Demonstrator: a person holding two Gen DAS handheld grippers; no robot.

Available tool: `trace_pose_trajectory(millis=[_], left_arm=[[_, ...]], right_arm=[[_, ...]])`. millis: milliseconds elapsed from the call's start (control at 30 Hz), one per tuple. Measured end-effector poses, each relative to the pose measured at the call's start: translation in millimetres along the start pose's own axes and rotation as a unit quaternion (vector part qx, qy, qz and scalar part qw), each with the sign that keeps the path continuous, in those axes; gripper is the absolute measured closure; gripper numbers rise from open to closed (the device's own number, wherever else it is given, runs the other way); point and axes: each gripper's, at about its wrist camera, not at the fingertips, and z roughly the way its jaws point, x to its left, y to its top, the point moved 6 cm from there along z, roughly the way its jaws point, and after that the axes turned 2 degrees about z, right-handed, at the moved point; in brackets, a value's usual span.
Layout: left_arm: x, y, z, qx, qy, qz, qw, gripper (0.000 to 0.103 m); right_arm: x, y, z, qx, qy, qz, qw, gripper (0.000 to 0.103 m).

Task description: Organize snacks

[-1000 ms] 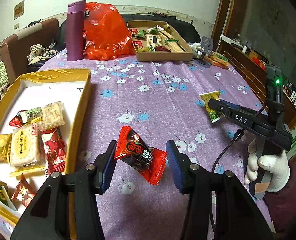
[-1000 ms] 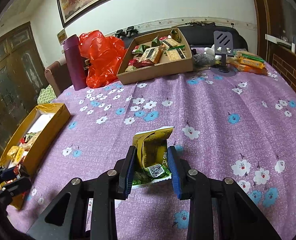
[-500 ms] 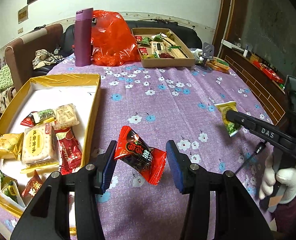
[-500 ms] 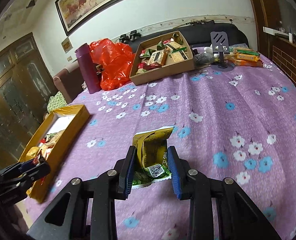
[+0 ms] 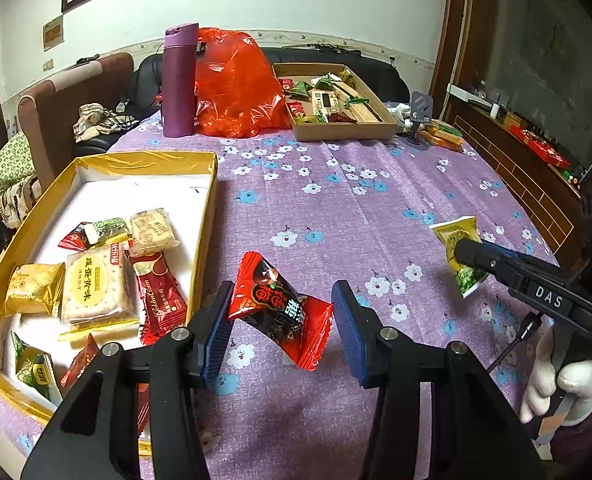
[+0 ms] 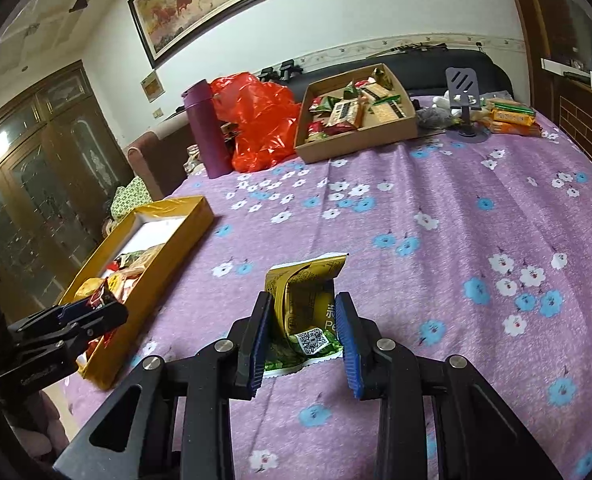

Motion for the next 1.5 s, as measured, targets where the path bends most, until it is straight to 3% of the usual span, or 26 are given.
trace_pose_trajectory(millis=[933,1500], left_arm=[[19,-7,-12,-0.007,-0.001,-0.018,0.9998,0.055],[63,-9,-35,-0.031,0.020,-0.060,0.9975,0.055]], right_arm=[[66,-13,-7,0.010,0.047,-0.053,0.997,0.071],[104,-15,-3,0.018,0.070,-0.090,0.993,0.071]])
